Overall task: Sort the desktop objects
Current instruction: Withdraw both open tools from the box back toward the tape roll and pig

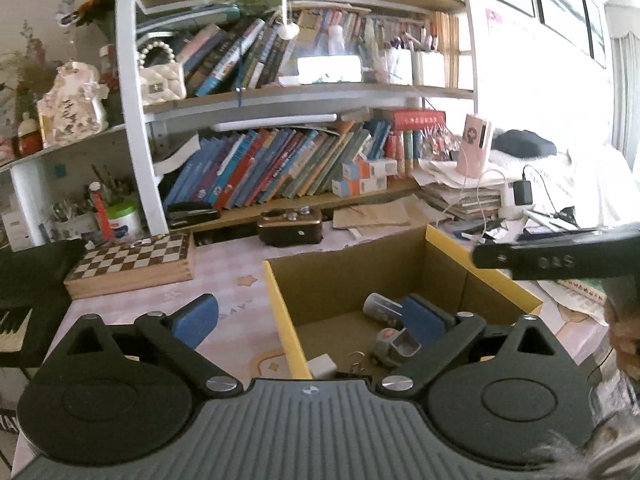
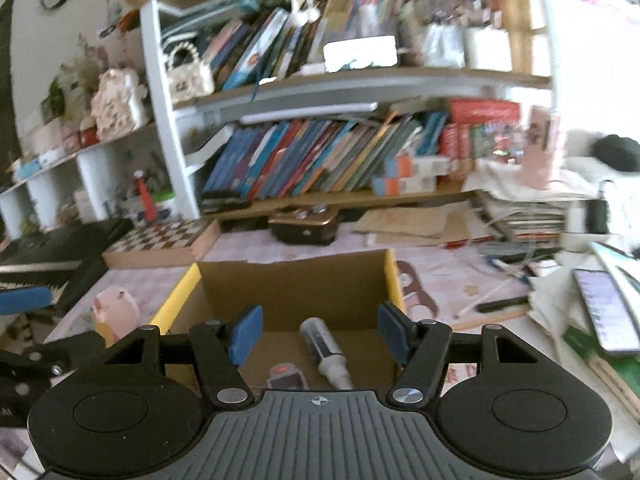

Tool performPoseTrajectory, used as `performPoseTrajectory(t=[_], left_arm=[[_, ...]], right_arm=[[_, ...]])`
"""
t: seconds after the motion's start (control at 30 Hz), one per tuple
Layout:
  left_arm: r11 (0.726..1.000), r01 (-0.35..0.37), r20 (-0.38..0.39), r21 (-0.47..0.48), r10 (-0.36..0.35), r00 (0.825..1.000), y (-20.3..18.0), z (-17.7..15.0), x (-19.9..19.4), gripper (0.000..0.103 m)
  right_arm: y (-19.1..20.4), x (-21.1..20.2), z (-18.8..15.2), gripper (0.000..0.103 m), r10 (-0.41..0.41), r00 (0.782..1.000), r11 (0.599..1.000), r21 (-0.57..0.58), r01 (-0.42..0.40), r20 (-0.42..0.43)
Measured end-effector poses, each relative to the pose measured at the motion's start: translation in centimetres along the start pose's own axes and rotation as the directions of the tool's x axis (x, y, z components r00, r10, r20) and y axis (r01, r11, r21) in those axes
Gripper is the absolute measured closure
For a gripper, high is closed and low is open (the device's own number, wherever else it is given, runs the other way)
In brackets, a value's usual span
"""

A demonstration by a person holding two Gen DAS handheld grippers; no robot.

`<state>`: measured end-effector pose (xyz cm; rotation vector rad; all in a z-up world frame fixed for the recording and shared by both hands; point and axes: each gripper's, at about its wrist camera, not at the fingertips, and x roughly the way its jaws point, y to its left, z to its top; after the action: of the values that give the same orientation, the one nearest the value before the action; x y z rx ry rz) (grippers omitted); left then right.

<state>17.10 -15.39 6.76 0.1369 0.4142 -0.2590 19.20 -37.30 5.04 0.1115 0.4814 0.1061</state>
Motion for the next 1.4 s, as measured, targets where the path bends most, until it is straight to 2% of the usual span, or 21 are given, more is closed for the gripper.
performPoseTrajectory(t=[0.27,0.63,0.9,1.4], left_arm=[[0.999,0.020,0.001,-0.049,-0.020,1.000,3.3,-2.3,-2.5,0.004],[0.994,0.046,-0.103,-0.097,-0.056,0.993,8.1,-7.9,-5.6,0.004],[0.990,0.042,-0.214,-0.134,-0.071,0.974,11.1,-11.3,-6.8,0.003],[0.991,0.063,-0.243,-0.117,-0.090,0.966,15.4,-14.6,-11.0,0.003]], right_arm=[[2.5,-3.6,-3.1,0.038,-0.118,0.993,0.992,0.050,0.117,0.010],[7.7,-6.9,-8.8,0.035,-0.220,0.969,0.961,0.147,0.235,-0.111],[12.1,-7.6,-12.3,0.034,-0.192,0.956,0.964,0.142,0.227,-0.220],[19.6,-7.9,-14.8,0.029,-0.107,0.952,0.985,0.098,0.140,-0.288]])
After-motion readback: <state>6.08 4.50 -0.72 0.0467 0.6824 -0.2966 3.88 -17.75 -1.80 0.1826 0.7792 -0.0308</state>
